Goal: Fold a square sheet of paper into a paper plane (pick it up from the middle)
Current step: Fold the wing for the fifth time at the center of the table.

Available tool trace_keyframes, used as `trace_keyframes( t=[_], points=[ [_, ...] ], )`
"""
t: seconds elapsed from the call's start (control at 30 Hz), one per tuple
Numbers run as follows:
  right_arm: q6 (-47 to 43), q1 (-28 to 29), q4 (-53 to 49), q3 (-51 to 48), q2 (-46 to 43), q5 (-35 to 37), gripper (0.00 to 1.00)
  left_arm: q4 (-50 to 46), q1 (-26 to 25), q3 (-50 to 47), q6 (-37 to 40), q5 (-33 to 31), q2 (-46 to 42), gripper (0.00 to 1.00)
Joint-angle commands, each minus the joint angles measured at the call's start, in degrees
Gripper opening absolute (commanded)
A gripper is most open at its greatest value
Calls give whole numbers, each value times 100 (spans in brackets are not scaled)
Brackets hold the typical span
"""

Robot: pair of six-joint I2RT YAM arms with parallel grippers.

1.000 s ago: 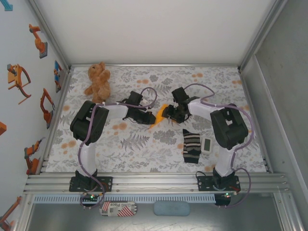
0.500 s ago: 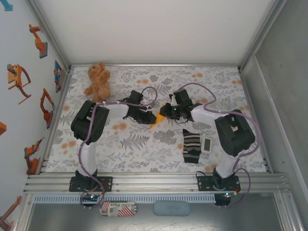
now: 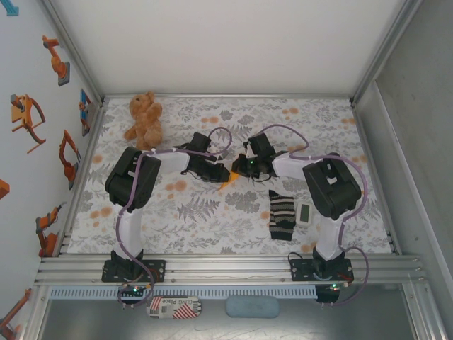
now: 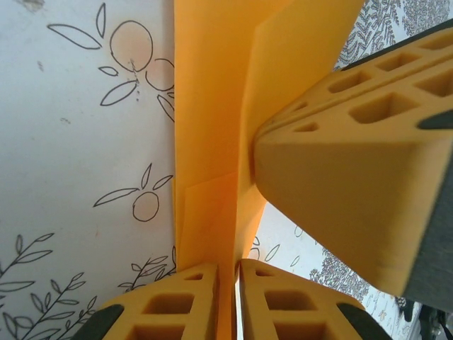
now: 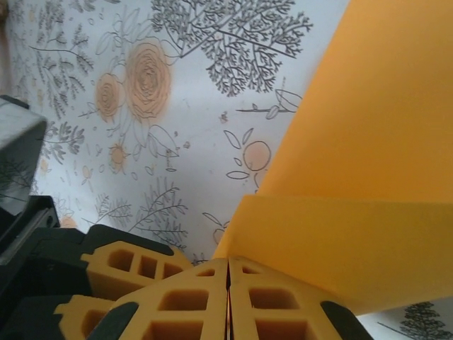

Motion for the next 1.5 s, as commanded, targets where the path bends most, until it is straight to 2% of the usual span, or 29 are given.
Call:
trace_keyframes(
  t=[0.0, 0.3, 0.63, 0.9, 1.47],
  points=[
    [-2, 6, -98, 161, 116, 122, 8, -606, -14, -83, 28, -284, 316, 15],
    [-15, -3, -51, 214, 248, 30, 8, -620, -14, -92, 8, -301, 325, 15],
    [-132, -71, 44, -131, -538, -42, 11, -633, -9, -92, -9, -361, 335, 14],
    [-70, -72, 61, -189, -219, -135, 10, -652, -2, -43, -22, -354, 386, 14],
    [47, -73, -284, -44, 152, 211, 10, -751, -3, 23, 3, -310, 395, 15]
  ],
)
